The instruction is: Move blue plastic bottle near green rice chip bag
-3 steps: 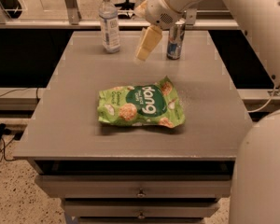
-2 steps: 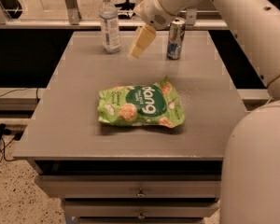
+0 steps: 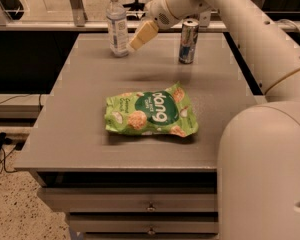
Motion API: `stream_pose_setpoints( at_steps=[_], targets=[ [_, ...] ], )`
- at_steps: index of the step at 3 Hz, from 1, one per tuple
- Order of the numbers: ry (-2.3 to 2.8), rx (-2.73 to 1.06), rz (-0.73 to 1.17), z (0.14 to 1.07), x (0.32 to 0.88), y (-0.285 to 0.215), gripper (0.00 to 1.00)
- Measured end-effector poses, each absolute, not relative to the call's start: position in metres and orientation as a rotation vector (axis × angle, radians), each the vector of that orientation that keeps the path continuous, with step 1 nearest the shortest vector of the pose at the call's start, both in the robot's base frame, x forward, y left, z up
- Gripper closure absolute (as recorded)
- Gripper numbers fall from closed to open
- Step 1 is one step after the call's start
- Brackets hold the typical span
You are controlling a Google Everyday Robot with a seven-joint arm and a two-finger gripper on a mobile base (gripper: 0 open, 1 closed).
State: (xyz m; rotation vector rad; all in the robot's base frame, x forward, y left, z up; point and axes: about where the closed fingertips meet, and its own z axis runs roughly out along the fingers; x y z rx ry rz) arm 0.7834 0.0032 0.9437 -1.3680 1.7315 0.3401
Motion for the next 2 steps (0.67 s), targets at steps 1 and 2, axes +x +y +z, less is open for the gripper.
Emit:
stream_pose_setpoints(
  at_steps=[1, 2],
  targets=[
    [1.723, -1.286, 0.485, 0.936, 0.810, 0.038, 0.00],
    [1.723, -1.271, 0.569, 0.929, 0.817, 0.061, 0.00]
  ],
)
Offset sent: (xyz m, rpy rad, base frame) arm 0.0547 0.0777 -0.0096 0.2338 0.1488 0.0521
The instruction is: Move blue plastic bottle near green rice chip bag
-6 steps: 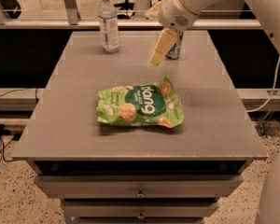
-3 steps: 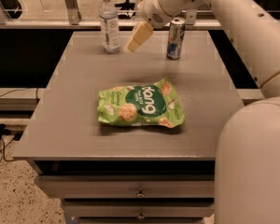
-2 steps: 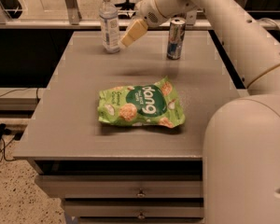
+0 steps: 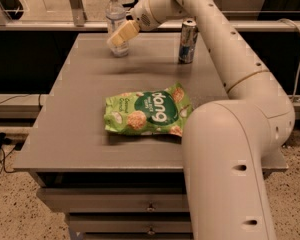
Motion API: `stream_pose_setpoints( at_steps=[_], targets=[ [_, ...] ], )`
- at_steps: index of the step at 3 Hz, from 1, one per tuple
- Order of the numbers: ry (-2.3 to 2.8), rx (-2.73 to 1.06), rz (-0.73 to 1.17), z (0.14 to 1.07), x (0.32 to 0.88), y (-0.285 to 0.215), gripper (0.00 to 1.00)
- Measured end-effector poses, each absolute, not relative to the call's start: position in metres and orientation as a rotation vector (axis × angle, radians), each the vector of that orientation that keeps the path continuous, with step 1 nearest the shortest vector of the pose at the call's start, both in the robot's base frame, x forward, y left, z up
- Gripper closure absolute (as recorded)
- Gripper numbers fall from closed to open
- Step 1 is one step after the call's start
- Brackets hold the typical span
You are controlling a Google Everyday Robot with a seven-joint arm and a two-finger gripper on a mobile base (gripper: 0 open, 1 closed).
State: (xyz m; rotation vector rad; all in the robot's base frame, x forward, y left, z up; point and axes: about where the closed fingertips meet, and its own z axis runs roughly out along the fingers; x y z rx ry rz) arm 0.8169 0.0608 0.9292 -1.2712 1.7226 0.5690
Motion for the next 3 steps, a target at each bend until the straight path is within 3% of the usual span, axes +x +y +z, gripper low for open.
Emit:
stream_pose_setpoints(
  at_steps=[2, 3],
  targets=[
    [1.708, -1.120, 0.675, 0.928, 0.840, 0.075, 0.00],
    [1.705, -1.026, 0.719, 0.933, 0.851, 0.073, 0.17]
  ],
)
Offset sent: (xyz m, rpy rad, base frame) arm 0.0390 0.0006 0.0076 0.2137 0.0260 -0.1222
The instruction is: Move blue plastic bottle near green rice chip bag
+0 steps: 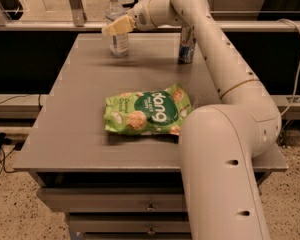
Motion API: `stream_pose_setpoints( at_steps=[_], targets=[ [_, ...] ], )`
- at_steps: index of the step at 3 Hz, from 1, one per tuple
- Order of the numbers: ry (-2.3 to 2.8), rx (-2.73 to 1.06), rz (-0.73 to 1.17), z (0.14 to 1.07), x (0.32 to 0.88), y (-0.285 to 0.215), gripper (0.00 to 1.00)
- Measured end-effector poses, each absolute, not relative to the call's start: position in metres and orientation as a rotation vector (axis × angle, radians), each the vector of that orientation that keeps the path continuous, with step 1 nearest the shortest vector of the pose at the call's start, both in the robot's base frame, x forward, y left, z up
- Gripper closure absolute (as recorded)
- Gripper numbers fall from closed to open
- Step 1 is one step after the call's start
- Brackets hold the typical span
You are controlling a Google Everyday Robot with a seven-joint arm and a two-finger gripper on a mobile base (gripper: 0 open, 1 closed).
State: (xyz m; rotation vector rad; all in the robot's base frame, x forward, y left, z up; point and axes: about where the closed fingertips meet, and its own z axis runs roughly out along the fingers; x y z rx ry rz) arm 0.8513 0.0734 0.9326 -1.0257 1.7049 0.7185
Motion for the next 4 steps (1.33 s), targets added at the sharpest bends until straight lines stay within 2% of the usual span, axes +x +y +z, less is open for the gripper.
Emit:
stream_pose_setpoints(
  at_steps=[1, 2, 3, 4],
  targets=[
    [1.713, -0.966, 0.804, 0.934, 0.852, 0.086, 0.41],
    [1.700, -0.956, 0.893, 0.943, 0.839, 0.102, 0.72],
    [1.630, -0.992, 0.891, 0.966, 0.824, 0.094, 0.94],
    [1.535, -1.087, 0.900, 0.991, 0.783, 0.074, 1.00]
  ],
)
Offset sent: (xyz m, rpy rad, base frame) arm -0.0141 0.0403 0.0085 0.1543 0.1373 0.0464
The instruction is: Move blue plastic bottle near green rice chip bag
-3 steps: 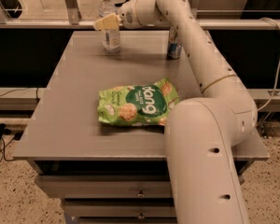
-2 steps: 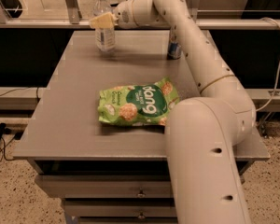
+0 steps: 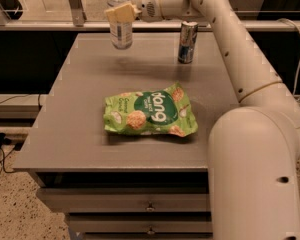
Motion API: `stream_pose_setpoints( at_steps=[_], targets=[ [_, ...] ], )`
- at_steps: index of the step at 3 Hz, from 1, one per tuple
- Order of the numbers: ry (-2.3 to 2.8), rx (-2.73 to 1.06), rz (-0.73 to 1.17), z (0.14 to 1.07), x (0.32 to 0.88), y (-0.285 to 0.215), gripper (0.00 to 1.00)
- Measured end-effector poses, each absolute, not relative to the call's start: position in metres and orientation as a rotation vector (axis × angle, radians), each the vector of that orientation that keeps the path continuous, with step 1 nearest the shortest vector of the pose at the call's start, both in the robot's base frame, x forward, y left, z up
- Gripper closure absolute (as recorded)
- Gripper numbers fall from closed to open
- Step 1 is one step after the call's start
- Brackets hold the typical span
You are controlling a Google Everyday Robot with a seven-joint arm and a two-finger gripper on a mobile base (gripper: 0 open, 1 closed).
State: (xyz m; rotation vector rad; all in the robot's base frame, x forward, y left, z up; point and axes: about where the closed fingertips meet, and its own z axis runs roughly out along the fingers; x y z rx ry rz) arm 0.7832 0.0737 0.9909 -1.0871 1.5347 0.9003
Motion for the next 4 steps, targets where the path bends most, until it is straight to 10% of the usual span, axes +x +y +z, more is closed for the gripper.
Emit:
stream_pose_setpoints(
  at_steps=[4],
  targets=[
    [1.385, -1.331, 0.986, 0.937, 0.665, -0.007, 1.00]
  ],
)
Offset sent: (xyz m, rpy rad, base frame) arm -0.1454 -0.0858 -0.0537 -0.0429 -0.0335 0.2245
